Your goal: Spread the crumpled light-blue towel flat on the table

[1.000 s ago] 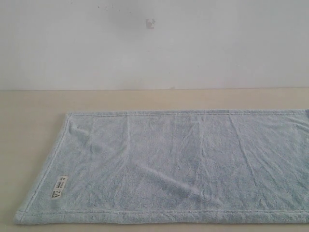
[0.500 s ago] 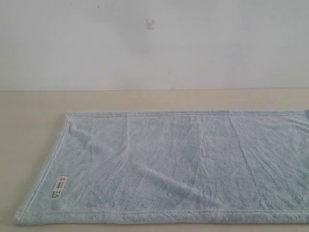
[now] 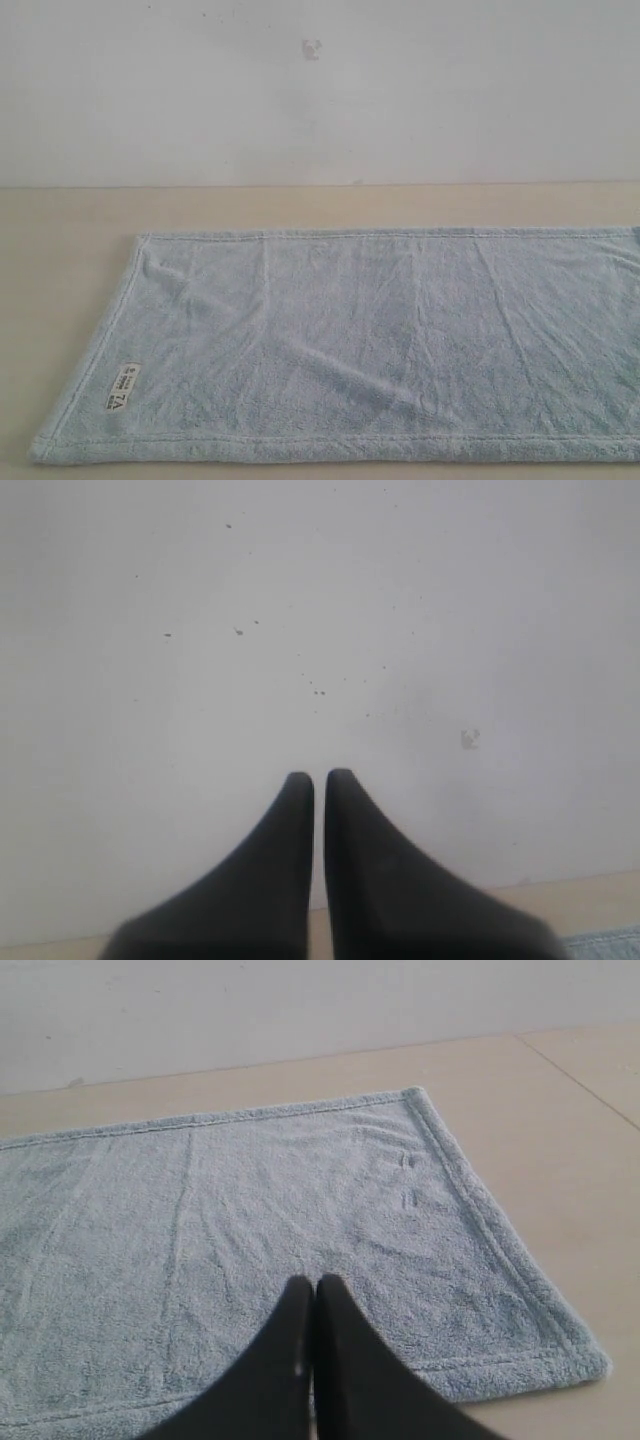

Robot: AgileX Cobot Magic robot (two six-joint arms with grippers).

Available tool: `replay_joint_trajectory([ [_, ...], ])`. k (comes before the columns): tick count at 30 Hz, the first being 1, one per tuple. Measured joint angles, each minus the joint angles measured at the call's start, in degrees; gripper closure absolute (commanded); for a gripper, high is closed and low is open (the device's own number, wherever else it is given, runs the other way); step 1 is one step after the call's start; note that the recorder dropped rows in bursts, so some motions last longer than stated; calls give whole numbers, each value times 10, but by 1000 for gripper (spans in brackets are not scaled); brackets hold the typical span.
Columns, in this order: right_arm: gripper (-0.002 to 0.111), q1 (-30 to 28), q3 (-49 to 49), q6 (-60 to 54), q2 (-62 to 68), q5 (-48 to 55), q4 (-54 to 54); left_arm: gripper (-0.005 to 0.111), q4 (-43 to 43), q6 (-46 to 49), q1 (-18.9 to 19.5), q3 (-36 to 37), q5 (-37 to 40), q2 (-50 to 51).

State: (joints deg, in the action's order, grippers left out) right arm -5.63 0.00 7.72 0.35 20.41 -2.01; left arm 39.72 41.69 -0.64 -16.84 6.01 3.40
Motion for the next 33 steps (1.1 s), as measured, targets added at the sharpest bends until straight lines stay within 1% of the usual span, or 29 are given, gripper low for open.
replay_joint_trajectory([
  [4,109,0,0,0,0,0,0,103,0,0,0,0,0,0],
  [6,109,0,0,0,0,1,-1,103,-25,0,0,0,0,0],
  [7,109,0,0,0,0,1,-1,103,-66,0,1,0,0,-1],
  [9,109,0,0,0,0,2,-1,103,-195,-27,8,3,0,-3],
  [11,109,0,0,0,0,2,-1,103,-298,-137,20,22,-1,-6],
  [12,109,0,0,0,0,2,-1,103,-325,-192,25,35,0,-7],
  [13,109,0,0,0,0,2,-1,103,-354,-269,30,60,5,-8],
  [15,109,0,0,1,0,2,-1,103,-379,-360,33,108,19,-20],
  [17,109,0,0,1,0,2,-1,103,-392,-413,37,152,43,-29],
  [20,109,0,0,1,-1,3,-1,103,-407,-442,59,168,131,-31],
  [22,109,0,0,1,-1,3,-1,103,-410,-437,65,168,137,-32],
  [33,109,0,0,1,-1,3,-1,103,-411,-436,65,168,139,-32],
])
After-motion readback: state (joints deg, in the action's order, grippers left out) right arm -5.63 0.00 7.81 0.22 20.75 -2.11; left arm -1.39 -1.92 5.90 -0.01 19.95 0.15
